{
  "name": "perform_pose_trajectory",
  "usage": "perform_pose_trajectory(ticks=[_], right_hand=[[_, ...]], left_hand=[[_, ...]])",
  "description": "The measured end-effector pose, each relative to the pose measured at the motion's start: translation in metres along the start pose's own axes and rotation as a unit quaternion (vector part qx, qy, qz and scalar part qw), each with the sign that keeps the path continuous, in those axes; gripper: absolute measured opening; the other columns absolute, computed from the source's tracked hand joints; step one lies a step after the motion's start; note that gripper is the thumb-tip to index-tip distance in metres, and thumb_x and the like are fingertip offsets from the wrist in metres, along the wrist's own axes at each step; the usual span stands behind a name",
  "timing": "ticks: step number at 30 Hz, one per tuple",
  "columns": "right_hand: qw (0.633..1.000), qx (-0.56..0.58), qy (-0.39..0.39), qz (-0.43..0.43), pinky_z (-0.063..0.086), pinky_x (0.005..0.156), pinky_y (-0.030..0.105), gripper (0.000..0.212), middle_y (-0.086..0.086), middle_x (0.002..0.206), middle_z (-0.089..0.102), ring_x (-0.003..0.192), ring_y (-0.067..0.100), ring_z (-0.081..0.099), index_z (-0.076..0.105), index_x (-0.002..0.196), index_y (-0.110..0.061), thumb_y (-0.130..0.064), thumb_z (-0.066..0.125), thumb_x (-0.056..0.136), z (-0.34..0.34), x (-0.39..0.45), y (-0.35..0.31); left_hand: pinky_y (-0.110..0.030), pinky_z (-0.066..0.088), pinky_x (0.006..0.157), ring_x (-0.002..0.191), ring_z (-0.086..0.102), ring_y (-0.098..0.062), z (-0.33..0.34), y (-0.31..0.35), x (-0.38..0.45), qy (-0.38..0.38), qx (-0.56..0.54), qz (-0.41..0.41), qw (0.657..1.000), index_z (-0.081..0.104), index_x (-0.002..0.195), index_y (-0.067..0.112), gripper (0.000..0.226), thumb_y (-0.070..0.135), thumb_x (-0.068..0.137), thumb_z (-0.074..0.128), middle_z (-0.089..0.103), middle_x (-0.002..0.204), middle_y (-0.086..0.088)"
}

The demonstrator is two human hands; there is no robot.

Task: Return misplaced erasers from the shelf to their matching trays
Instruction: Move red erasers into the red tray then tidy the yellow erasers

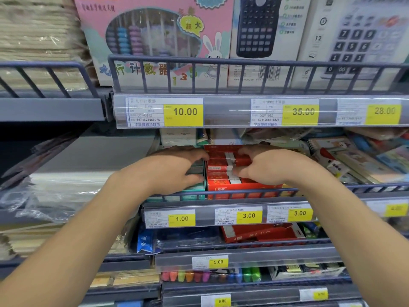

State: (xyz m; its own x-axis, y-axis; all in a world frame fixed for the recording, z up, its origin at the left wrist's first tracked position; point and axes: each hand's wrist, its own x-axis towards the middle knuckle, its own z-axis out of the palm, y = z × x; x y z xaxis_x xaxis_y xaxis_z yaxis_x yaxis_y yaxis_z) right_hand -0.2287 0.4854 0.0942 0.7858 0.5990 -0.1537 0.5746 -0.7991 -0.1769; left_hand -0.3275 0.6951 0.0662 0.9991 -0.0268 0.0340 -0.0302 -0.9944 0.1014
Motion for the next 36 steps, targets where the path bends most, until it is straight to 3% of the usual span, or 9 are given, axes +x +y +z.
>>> perform_pose_trajectory(ticks=[4, 7, 14, 19, 22, 26, 29, 36], right_hand=[[1.0, -0.015, 0.004, 0.006, 0.04, 0.106, 0.036, 0.069, 0.001, 0.155, 0.043, 0.135, 0.026, 0.046, 0.037, 0.152, -0.025, -0.062, 0.05, 0.095, -0.003, -0.002, 0.001], [0.999, -0.051, -0.005, 0.019, 0.042, 0.104, 0.037, 0.066, 0.005, 0.151, 0.048, 0.131, 0.028, 0.05, 0.044, 0.148, -0.019, -0.062, 0.043, 0.098, -0.002, 0.0, -0.004], [0.999, -0.025, -0.027, 0.022, 0.042, 0.105, 0.038, 0.074, 0.006, 0.151, 0.047, 0.132, 0.028, 0.049, 0.036, 0.151, -0.017, -0.065, 0.044, 0.096, 0.002, 0.004, -0.009], [0.999, -0.048, -0.006, 0.013, 0.041, 0.107, 0.037, 0.073, 0.005, 0.151, 0.047, 0.132, 0.028, 0.049, 0.037, 0.151, -0.019, -0.066, 0.046, 0.095, -0.002, 0.0, -0.01], [0.998, -0.057, 0.034, 0.001, 0.042, 0.104, 0.036, 0.079, 0.002, 0.152, 0.047, 0.132, 0.026, 0.049, 0.036, 0.151, -0.027, -0.073, 0.05, 0.088, -0.005, -0.005, -0.004], [0.999, -0.025, -0.01, -0.044, 0.039, 0.109, 0.035, 0.093, -0.009, 0.16, 0.034, 0.139, 0.021, 0.042, 0.029, 0.151, -0.047, -0.087, 0.054, 0.071, -0.007, -0.007, 0.006], [0.998, -0.013, -0.023, -0.057, 0.039, 0.109, 0.035, 0.095, -0.009, 0.159, 0.034, 0.139, 0.019, 0.042, 0.031, 0.15, -0.046, -0.084, 0.062, 0.069, -0.007, 0.002, 0.007], [0.997, 0.03, 0.006, -0.065, 0.044, 0.103, 0.034, 0.087, -0.007, 0.15, 0.043, 0.125, 0.018, 0.049, 0.042, 0.144, -0.044, -0.079, 0.067, 0.069, 0.0, 0.01, 0.013]], left_hand=[[-0.026, 0.04, 0.092, 0.121, 0.054, -0.015, 0.001, -0.002, -0.001, 0.001, -0.006, -0.009, 1.0, 0.031, 0.152, 0.044, 0.059, 0.055, 0.099, 0.056, 0.054, 0.149, 0.009], [-0.032, 0.041, 0.105, 0.135, 0.047, -0.021, -0.001, -0.01, -0.005, 0.009, 0.022, -0.033, 0.999, 0.028, 0.155, 0.041, 0.066, 0.054, 0.098, 0.059, 0.048, 0.154, 0.005], [-0.034, 0.038, 0.111, 0.136, 0.042, -0.02, -0.002, -0.025, -0.001, -0.032, 0.027, -0.065, 0.997, 0.047, 0.148, 0.04, 0.047, 0.039, 0.103, 0.059, 0.046, 0.152, 0.008], [-0.03, 0.037, 0.11, 0.136, 0.042, -0.018, -0.002, -0.027, -0.004, -0.021, 0.025, -0.051, 0.998, 0.044, 0.151, 0.039, 0.051, 0.038, 0.103, 0.06, 0.044, 0.154, 0.008], [-0.025, 0.036, 0.109, 0.136, 0.043, -0.014, -0.003, -0.03, -0.017, -0.011, 0.015, -0.017, 1.0, 0.043, 0.151, 0.042, 0.054, 0.047, 0.1, 0.061, 0.044, 0.154, 0.012], [-0.025, 0.036, 0.113, 0.136, 0.044, -0.005, -0.005, -0.03, -0.028, -0.009, -0.003, 0.015, 1.0, 0.046, 0.146, 0.051, 0.051, 0.059, 0.097, 0.058, 0.043, 0.153, 0.022], [-0.018, 0.031, 0.11, 0.135, 0.045, -0.007, -0.005, -0.031, -0.02, -0.017, 0.002, 0.018, 1.0, 0.052, 0.144, 0.044, 0.053, 0.056, 0.094, 0.064, 0.047, 0.15, 0.016], [-0.029, 0.036, 0.111, 0.132, 0.046, -0.009, -0.007, -0.032, -0.013, -0.036, -0.008, 0.0, 0.999, 0.054, 0.139, 0.05, 0.052, 0.065, 0.09, 0.063, 0.05, 0.146, 0.018]])
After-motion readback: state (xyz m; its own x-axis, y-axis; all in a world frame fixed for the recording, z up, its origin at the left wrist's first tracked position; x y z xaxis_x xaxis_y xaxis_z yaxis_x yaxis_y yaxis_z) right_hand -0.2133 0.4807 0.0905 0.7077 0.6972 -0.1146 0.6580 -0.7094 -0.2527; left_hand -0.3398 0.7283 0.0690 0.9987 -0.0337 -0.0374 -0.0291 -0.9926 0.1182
